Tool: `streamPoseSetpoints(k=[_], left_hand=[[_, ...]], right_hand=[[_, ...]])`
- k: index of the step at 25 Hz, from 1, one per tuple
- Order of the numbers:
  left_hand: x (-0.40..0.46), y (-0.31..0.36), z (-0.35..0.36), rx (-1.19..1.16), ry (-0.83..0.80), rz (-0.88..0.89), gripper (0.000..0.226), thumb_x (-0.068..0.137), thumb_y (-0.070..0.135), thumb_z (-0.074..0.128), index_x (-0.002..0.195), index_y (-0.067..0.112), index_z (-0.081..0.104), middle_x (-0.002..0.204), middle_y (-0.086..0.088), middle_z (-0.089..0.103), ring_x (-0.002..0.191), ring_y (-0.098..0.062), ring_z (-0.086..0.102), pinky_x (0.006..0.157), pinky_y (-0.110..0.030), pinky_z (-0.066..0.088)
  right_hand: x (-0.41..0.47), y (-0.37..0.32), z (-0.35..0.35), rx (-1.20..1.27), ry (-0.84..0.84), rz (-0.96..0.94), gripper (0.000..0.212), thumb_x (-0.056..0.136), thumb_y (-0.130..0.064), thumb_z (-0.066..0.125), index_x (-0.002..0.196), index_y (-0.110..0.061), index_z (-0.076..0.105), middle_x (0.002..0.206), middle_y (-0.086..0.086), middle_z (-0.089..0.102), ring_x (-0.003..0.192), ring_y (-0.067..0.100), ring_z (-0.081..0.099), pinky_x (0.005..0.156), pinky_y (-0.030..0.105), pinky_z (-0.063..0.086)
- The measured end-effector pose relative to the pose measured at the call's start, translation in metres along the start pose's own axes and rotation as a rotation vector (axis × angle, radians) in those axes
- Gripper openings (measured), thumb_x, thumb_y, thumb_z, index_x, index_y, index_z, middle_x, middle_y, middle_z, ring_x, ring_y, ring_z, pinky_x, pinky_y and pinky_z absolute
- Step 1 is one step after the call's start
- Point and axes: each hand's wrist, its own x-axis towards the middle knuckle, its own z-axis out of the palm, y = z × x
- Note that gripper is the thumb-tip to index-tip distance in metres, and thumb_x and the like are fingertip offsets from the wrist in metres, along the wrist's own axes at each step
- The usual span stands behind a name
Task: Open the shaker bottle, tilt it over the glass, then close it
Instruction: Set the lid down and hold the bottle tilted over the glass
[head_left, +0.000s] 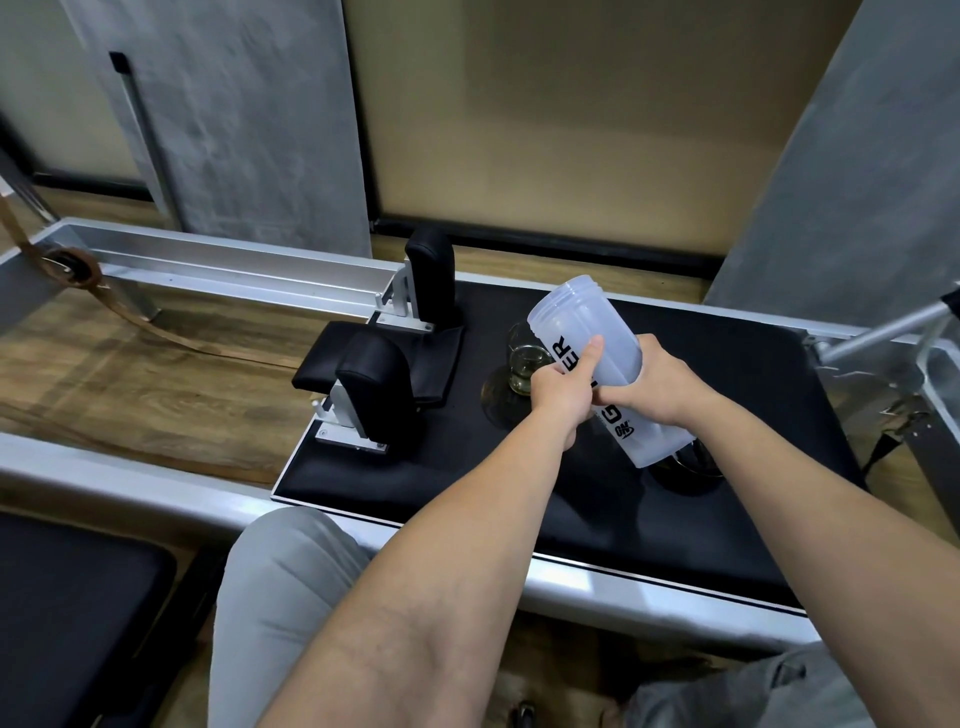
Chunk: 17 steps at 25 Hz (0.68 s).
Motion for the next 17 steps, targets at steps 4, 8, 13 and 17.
streamPoseSetpoints(k=[4, 8, 13, 17], left_hand=[[-0.0013, 0.0021, 0.0005, -0.006, 0.011, -0.016, 0.048, 0.089, 0.055, 0.075, 0.096, 0.011, 0.058, 0.095, -0.003, 0.073, 0.08, -0.02, 0.071, 0.09, -0.045, 0.065], [-0.0025, 0.0019, -0.0001, -0.006, 0.017, -0.018, 0.047, 0.09, 0.055, 0.075, 0.094, 0.011, 0.058, 0.097, -0.005, 0.074, 0.079, -0.02, 0.071, 0.087, -0.042, 0.066], [-0.0021, 0.0016, -0.0011, -0.015, 0.014, -0.017, 0.053, 0.089, 0.057, 0.075, 0.103, 0.007, 0.064, 0.109, -0.008, 0.077, 0.082, -0.019, 0.074, 0.083, -0.039, 0.066], [-0.0009, 0.0001, 0.0004, -0.017, 0.025, -0.024, 0.066, 0.088, 0.058, 0.075, 0.118, 0.0, 0.066, 0.113, -0.011, 0.078, 0.095, -0.025, 0.078, 0.087, -0.044, 0.066]], right_hand=[[-0.0001, -0.0024, -0.002, -0.025, -0.004, 0.01, 0.078, 0.069, -0.046, 0.088, 0.125, -0.025, 0.038, 0.107, -0.001, 0.061, 0.093, 0.02, 0.065, 0.084, 0.044, 0.058], [-0.0005, -0.0046, -0.003, -0.04, -0.016, 0.006, 0.076, 0.07, -0.043, 0.088, 0.127, -0.023, 0.041, 0.107, 0.0, 0.062, 0.092, 0.019, 0.065, 0.078, 0.04, 0.057], [0.0011, -0.0062, -0.0041, -0.057, -0.021, 0.019, 0.079, 0.068, -0.045, 0.088, 0.127, -0.022, 0.043, 0.109, 0.002, 0.063, 0.095, 0.022, 0.066, 0.087, 0.046, 0.059], [0.0004, -0.0074, -0.0059, -0.082, -0.028, 0.019, 0.077, 0.067, -0.046, 0.087, 0.126, -0.021, 0.043, 0.108, 0.003, 0.063, 0.093, 0.022, 0.066, 0.083, 0.044, 0.059]])
